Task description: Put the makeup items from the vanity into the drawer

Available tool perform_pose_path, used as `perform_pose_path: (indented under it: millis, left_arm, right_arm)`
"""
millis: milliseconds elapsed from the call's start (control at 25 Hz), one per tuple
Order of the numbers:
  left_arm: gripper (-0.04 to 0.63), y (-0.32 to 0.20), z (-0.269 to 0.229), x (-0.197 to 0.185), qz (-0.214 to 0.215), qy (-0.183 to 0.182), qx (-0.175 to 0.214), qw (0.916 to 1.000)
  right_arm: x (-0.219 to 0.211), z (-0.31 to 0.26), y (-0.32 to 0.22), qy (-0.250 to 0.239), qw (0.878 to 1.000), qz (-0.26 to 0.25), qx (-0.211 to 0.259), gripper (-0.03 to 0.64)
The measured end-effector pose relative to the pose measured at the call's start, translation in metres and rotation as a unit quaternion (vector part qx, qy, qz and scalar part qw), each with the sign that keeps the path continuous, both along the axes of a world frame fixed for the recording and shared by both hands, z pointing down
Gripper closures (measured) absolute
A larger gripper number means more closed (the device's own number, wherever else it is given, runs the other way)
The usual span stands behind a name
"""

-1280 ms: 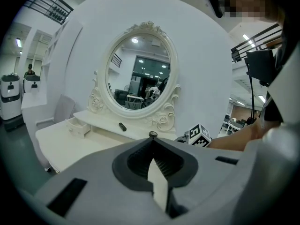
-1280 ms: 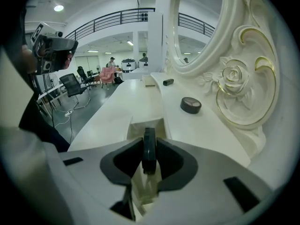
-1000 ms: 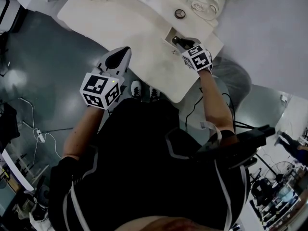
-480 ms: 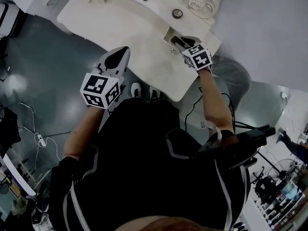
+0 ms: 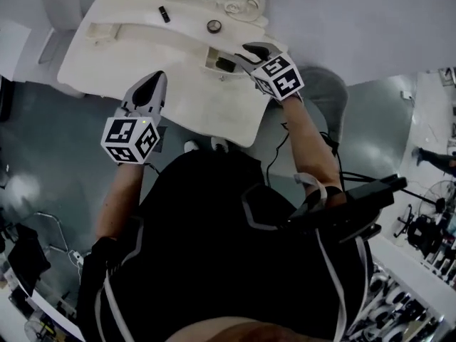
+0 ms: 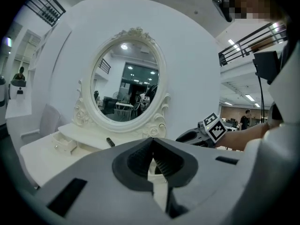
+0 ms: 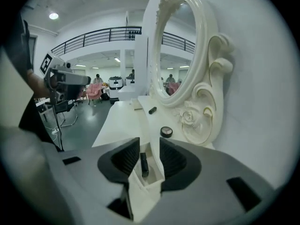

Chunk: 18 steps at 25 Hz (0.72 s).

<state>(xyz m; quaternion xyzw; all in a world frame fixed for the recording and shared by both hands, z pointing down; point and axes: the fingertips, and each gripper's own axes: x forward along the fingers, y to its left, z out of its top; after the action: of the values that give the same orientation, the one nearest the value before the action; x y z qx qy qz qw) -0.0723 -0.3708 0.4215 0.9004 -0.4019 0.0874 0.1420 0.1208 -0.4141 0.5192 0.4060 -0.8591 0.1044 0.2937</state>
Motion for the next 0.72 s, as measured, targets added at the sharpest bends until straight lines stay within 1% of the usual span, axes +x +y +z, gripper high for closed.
perform_pose_path:
  millis: [80,160,400,520,640,720]
  left_arm:
    - [0.591,-0.008,-0.014,0.008,0.014,0.005,0.023,0.9996]
    - [0.591,-0.017,-0.024,0.018,0.026,0.012,0.038,0.9989]
    - [0.591,-0.036,-0.046,0.025,0.030,0.023,0.054,0.9978]
    - [0.591,-0.040,-0.058,0.029,0.035,0.029,0.063,0.9970]
    - [0.591,-0.041,-0.068,0.034,0.042,0.039,0.071,0.9958]
    - [0.591,-0.041,-0.074,0.037,0.045,0.046,0.074,0.9952]
  right_arm:
    - [0.008,-0.021,0.005,0.001,1.000,0.009,0.020,0.479]
    - [0.020,-0.041,0.010,0.002,0.999,0.022,0.036,0.479]
    - [0.036,-0.098,0.023,-0.037,0.994,0.057,0.080,0.492]
    - [0.043,-0.125,0.029,-0.055,0.989,0.083,0.107,0.505]
    - [0.056,-0.148,0.035,-0.071,0.981,0.122,0.134,0.510]
    - [0.062,-0.161,0.040,-0.085,0.976,0.141,0.147,0.539]
